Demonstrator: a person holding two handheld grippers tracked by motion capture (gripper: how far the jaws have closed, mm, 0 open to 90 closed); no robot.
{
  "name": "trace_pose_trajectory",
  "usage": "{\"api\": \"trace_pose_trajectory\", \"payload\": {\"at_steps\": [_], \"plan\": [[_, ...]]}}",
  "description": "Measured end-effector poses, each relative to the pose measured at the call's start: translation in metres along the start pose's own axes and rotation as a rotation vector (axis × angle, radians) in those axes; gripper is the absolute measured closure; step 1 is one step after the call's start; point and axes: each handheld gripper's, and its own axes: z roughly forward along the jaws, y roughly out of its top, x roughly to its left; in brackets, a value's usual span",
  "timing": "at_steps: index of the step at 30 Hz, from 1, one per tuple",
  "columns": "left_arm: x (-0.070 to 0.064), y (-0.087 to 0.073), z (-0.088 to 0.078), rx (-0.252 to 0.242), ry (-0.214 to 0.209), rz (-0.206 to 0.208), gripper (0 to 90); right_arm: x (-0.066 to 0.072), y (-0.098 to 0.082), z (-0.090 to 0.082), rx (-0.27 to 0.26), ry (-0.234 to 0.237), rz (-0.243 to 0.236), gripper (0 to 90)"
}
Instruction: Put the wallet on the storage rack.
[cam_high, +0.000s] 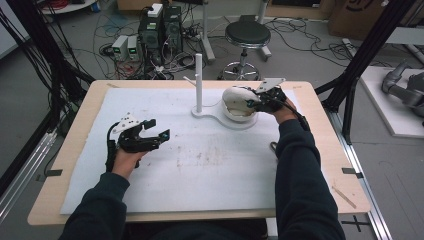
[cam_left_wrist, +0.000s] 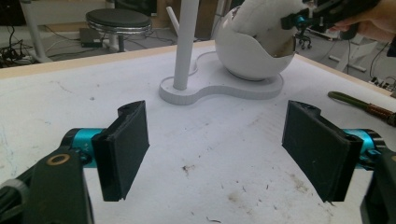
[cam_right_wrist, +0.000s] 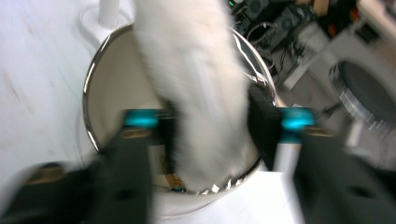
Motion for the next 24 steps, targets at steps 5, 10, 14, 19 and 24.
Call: {"api": "trace_pose_trajectory", "payload": {"at_steps": [5, 10, 14, 19, 24], "plan": [[0.006, 0.003, -0.007, -0.011, 0.008, -0.001, 21.4, -0.001, -0.007, -0.025, 0.033, 0.061, 0.238, 32.5], [0.009, 0.003, -0.009, -0.017, 0.02, 0.006, 21.4, 0.007, -0.018, -0.055, 0.013, 0.025, 0.378, 27.9], [0.011, 0.003, -0.01, -0.026, 0.029, 0.033, 21.4, 0.023, -0.041, -0.077, -0.06, -0.032, 0.413, 27.9], [0.016, 0.003, -0.012, -0.026, 0.029, 0.044, 21.4, 0.046, -0.076, -0.097, -0.061, -0.071, 0.483, 25.4], [0.021, 0.002, -0.015, -0.032, 0.033, 0.001, 21.3, 0.059, -0.092, -0.103, -0.072, -0.107, 0.506, 21.7]]}}
